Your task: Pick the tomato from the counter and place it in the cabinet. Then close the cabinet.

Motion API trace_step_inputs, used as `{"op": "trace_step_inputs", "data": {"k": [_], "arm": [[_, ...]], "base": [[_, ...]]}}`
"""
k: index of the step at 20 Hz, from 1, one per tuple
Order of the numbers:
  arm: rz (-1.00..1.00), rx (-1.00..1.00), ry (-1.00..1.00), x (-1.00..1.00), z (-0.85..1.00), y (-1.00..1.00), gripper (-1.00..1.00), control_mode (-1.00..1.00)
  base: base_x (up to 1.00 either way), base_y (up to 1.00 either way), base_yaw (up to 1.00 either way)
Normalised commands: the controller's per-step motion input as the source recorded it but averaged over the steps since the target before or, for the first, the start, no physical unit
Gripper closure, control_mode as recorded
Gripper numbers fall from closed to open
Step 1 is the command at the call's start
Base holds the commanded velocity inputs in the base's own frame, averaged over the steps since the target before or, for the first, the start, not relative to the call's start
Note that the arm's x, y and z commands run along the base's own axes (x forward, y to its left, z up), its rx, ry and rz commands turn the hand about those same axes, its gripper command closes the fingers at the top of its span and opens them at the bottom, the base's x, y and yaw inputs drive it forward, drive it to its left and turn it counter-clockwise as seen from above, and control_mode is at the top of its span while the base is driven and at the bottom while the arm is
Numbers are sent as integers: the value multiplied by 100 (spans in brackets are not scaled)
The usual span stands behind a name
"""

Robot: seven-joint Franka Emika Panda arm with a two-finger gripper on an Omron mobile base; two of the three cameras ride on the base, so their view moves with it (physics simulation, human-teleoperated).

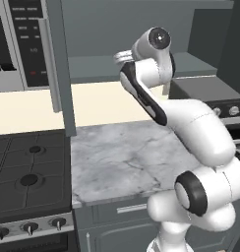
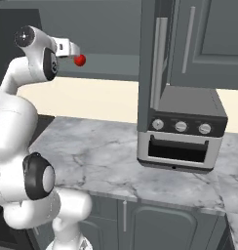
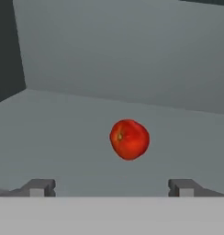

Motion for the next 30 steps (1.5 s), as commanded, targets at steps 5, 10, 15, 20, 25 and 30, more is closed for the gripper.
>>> {"op": "trace_step_inputs", "data": {"k": [5, 10, 15, 20, 25, 30], "arm": [[1, 0, -10, -100, -39, 15, -100, -100], [7, -4, -3, -100, -55, 27, -100, -100], [15, -6, 0, -100, -73, 33, -100, -100], [24, -6, 0, -93, -57, 34, -100, -100], [25, -8, 3, -77, -37, 60, -100, -100], [11, -15, 13, -19, -45, 99, -100, -100]], "base": [[0, 0, 0], [0, 0, 0], [0, 0, 0], [0, 0, 0], [0, 0, 0], [0, 0, 0]]}}
